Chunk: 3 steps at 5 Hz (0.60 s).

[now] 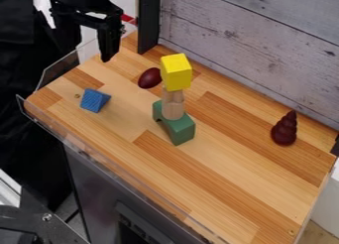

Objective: Remove the yellow block from the tower and move closest to the right side of the triangle

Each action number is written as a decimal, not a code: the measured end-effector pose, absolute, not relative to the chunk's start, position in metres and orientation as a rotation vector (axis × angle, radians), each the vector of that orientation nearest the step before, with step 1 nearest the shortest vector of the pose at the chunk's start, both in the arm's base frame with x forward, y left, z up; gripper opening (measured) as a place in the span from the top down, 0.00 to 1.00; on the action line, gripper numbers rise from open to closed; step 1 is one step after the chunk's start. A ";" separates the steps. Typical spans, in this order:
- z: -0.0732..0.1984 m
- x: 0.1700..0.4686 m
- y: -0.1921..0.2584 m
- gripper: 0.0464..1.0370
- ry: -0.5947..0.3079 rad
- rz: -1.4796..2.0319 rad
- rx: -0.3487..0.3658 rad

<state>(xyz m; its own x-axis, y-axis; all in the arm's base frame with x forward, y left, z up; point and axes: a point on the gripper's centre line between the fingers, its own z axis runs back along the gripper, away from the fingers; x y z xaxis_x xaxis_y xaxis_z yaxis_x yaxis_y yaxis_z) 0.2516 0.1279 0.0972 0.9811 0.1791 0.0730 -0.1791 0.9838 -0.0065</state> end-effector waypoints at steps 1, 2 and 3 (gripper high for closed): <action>0.089 0.249 0.126 0.04 -0.046 0.181 -0.014; 0.104 0.250 0.116 0.04 -0.099 0.158 -0.070; 0.128 0.247 0.107 0.04 -0.165 0.098 -0.109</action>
<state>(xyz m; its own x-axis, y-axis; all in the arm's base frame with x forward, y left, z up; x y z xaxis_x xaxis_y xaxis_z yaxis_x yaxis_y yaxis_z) 0.2473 0.1069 0.1282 0.9817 0.1063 0.1579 -0.0884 0.9893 -0.1163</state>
